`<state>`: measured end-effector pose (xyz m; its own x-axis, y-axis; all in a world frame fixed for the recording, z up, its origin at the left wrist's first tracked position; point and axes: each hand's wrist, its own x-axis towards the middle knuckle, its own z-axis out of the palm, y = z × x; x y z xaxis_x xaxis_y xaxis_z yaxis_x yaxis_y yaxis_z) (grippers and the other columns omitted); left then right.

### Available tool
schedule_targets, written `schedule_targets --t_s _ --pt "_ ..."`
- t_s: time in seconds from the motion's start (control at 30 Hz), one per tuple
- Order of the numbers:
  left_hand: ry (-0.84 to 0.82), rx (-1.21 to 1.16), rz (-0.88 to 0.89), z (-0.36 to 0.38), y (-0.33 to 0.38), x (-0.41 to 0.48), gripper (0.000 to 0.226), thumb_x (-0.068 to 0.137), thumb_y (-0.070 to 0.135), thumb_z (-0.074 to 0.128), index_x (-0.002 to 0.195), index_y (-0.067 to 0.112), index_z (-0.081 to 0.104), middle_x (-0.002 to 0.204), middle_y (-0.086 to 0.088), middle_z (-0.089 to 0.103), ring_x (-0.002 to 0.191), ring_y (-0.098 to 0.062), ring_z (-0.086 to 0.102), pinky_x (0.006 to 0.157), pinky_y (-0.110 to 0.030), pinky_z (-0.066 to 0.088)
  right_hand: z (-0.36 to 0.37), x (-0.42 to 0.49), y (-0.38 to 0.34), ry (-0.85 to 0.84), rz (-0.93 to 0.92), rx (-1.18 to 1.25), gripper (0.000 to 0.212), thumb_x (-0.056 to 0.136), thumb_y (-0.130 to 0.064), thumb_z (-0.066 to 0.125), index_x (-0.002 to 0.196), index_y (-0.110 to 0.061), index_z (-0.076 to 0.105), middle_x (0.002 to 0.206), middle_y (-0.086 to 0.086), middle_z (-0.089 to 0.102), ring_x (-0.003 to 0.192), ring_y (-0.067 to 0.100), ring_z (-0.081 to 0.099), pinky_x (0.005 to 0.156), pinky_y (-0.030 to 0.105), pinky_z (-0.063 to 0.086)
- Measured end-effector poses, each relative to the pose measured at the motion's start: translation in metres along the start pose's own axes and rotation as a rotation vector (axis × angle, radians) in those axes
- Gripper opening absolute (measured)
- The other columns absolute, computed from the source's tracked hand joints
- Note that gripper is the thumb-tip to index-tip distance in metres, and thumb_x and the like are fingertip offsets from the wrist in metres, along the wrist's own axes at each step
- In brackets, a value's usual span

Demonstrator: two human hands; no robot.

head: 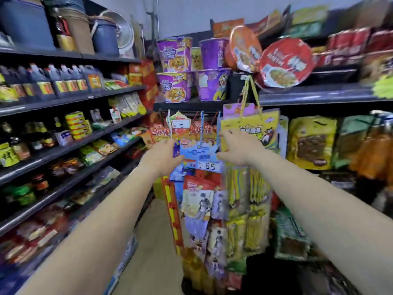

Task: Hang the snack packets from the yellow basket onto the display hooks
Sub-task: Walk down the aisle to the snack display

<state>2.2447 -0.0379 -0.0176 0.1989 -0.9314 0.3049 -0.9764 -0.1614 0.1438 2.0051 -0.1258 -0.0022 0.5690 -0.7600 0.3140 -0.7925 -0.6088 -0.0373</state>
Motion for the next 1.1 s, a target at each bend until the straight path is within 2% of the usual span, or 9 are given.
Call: schedule_targets --t_s 0.13,0.33,0.5,0.63,0.7,0.83,0.9,1.0,1.1 --pt "-0.039 -0.087 0.141 0.022 0.077 0.004 0.069 0.096 0.05 0.054 0.152 0.017 0.033 0.153 -0.01 0.038 0.14 -0.03 0.038 0.108 -0.045 0.039 -0.013 -0.054 0.077 -0.035 0.187 -0.057 0.078 0.088 -0.059 0.054 0.152 -0.024 0.028 0.15 0.011 0.037 0.132 0.035 0.042 0.093 0.047 0.048" --pt "-0.062 -0.048 0.285 0.062 0.196 0.001 0.068 0.095 0.056 0.051 0.147 0.013 0.04 0.143 -0.013 0.048 0.131 -0.034 0.048 0.102 -0.048 0.045 -0.024 -0.125 0.198 -0.067 0.406 -0.075 0.08 0.089 -0.062 0.055 0.153 -0.023 0.026 0.154 0.011 0.033 0.135 0.037 0.039 0.102 0.052 0.044" --pt "-0.098 -0.019 0.338 0.11 0.291 0.008 0.065 0.096 0.054 0.049 0.148 0.017 0.036 0.145 -0.009 0.044 0.131 -0.031 0.046 0.096 -0.047 0.049 -0.015 -0.163 0.288 -0.065 0.422 -0.057 0.078 0.089 -0.06 0.055 0.152 -0.023 0.029 0.152 0.014 0.035 0.133 0.039 0.041 0.1 0.051 0.045" --pt "-0.16 -0.113 0.291 0.164 0.354 0.013 0.065 0.096 0.055 0.049 0.15 0.021 0.035 0.145 -0.007 0.043 0.126 -0.03 0.05 0.086 -0.042 0.05 0.018 -0.185 0.349 -0.171 0.417 -0.032 0.079 0.089 -0.06 0.055 0.153 -0.022 0.027 0.152 0.014 0.033 0.132 0.039 0.041 0.099 0.052 0.046" --pt "-0.271 -0.109 0.291 0.195 0.37 0.012 0.067 0.096 0.057 0.047 0.151 0.02 0.033 0.149 -0.008 0.04 0.123 -0.03 0.052 0.084 -0.041 0.05 0.039 -0.193 0.374 -0.235 0.433 -0.008 0.079 0.089 -0.062 0.055 0.152 -0.021 0.028 0.153 0.014 0.033 0.132 0.04 0.041 0.098 0.052 0.046" --pt "-0.393 -0.068 0.291 0.254 0.369 0.023 0.072 0.096 0.06 0.047 0.153 0.018 0.03 0.152 -0.01 0.037 0.132 -0.034 0.045 0.097 -0.049 0.049 0.089 -0.192 0.407 -0.315 0.48 0.04 0.08 0.087 -0.059 0.054 0.153 -0.022 0.028 0.152 0.014 0.034 0.131 0.042 0.041 0.096 0.051 0.046" --pt "-0.443 -0.065 0.289 0.283 0.361 0.034 0.072 0.096 0.059 0.048 0.152 0.017 0.031 0.149 -0.012 0.039 0.134 -0.035 0.043 0.1 -0.05 0.047 0.12 -0.185 0.413 -0.339 0.521 0.063 0.08 0.087 -0.06 0.055 0.153 -0.025 0.027 0.153 0.014 0.032 0.131 0.042 0.041 0.097 0.052 0.046" --pt "-0.543 -0.059 0.331 0.33 0.348 0.049 0.072 0.097 0.056 0.048 0.154 0.015 0.029 0.156 -0.015 0.032 0.139 -0.036 0.038 0.108 -0.048 0.042 0.176 -0.18 0.41 -0.404 0.597 0.091 0.078 0.088 -0.061 0.055 0.15 -0.022 0.029 0.15 0.014 0.033 0.127 0.041 0.043 0.094 0.051 0.048" --pt "-0.637 -0.035 0.366 0.379 0.336 0.057 0.069 0.098 0.055 0.048 0.152 0.016 0.032 0.153 -0.014 0.035 0.135 -0.035 0.042 0.106 -0.045 0.043 0.233 -0.178 0.4 -0.497 0.615 0.048 0.077 0.089 -0.061 0.055 0.149 -0.019 0.03 0.149 0.014 0.035 0.129 0.039 0.042 0.093 0.049 0.045"
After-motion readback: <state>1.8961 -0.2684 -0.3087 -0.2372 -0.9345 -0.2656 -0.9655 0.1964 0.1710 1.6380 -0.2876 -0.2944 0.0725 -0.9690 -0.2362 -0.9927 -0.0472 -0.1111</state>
